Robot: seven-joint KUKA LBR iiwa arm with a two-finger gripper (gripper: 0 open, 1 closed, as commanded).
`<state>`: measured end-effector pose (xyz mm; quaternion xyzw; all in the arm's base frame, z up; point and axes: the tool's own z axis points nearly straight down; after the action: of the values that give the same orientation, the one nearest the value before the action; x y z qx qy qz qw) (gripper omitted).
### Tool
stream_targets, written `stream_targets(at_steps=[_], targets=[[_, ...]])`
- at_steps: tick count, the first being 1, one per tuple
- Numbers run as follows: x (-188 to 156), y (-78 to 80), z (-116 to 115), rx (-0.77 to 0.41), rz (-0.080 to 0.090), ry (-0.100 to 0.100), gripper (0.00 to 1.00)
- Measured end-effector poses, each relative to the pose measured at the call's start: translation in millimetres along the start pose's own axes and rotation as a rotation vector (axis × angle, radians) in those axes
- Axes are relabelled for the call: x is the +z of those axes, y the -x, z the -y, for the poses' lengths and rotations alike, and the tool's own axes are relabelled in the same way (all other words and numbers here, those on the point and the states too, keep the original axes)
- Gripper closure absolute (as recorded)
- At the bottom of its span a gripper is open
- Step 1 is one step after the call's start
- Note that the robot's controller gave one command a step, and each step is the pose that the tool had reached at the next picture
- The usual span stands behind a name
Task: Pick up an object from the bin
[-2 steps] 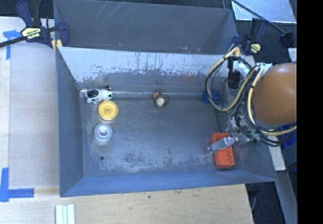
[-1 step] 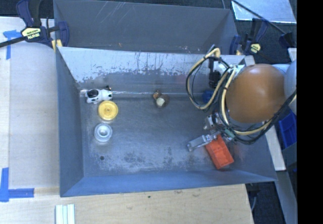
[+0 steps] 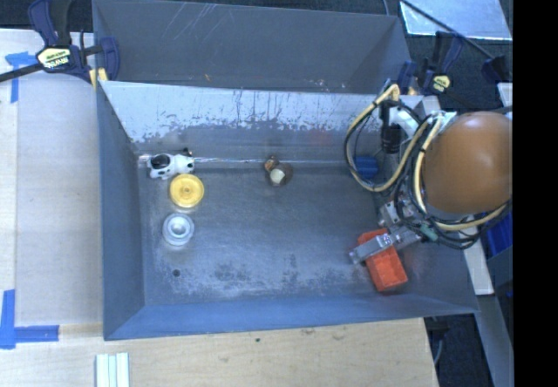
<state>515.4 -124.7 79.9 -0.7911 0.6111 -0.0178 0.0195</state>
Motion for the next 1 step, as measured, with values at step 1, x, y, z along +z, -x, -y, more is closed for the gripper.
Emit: stream_targets(at_steps=[1], targets=[[1.7,2.7,-0.7,0.004,0.009,0.0,1.0]])
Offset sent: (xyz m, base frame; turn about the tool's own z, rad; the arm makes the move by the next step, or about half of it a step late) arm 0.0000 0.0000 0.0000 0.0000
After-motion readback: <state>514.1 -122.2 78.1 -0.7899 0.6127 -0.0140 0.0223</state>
